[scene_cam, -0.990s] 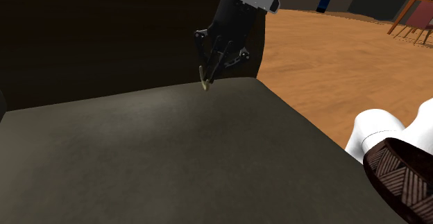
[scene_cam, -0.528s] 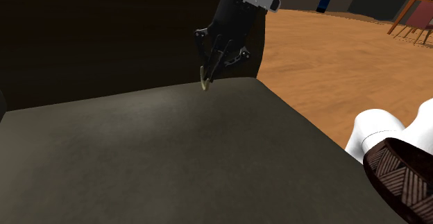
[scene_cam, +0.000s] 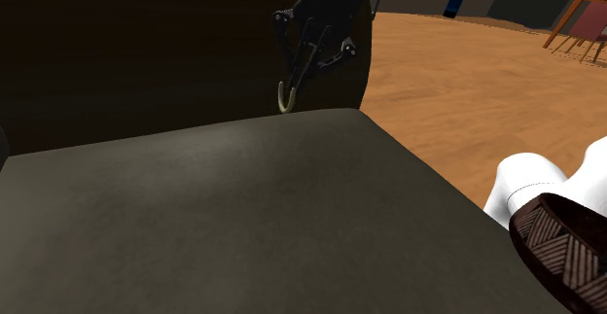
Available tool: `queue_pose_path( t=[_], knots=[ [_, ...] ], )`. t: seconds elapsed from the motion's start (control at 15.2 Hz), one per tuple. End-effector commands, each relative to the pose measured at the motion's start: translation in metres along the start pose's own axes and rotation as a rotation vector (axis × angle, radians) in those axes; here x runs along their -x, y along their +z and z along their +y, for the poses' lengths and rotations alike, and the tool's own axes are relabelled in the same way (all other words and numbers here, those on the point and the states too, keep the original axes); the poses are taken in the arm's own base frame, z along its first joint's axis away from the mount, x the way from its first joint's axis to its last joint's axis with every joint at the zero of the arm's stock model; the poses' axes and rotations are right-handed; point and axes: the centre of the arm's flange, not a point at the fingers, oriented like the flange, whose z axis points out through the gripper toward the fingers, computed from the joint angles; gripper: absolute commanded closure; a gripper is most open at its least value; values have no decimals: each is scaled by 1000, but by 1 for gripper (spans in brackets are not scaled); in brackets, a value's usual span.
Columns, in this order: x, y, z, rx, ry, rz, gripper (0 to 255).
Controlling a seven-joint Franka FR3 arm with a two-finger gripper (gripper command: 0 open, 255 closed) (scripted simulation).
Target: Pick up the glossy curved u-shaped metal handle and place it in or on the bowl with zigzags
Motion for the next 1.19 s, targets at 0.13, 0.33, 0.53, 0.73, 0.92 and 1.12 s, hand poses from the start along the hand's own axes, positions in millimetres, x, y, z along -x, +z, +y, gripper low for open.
queue_pose_path(
  t=[0.13,0.33,0.53,0.73,0.92,1.12],
  knots=[
    [2,-20,-5,0,0,0,255],
    [4,-36,-9,0,0,0,255],
    [5,-51,-13,0,0,0,255],
    [7,-66,-17,0,0,0,255],
    [8,-81,-21,0,0,0,255],
    [10,-96,-26,0,0,0,255]
  ],
)
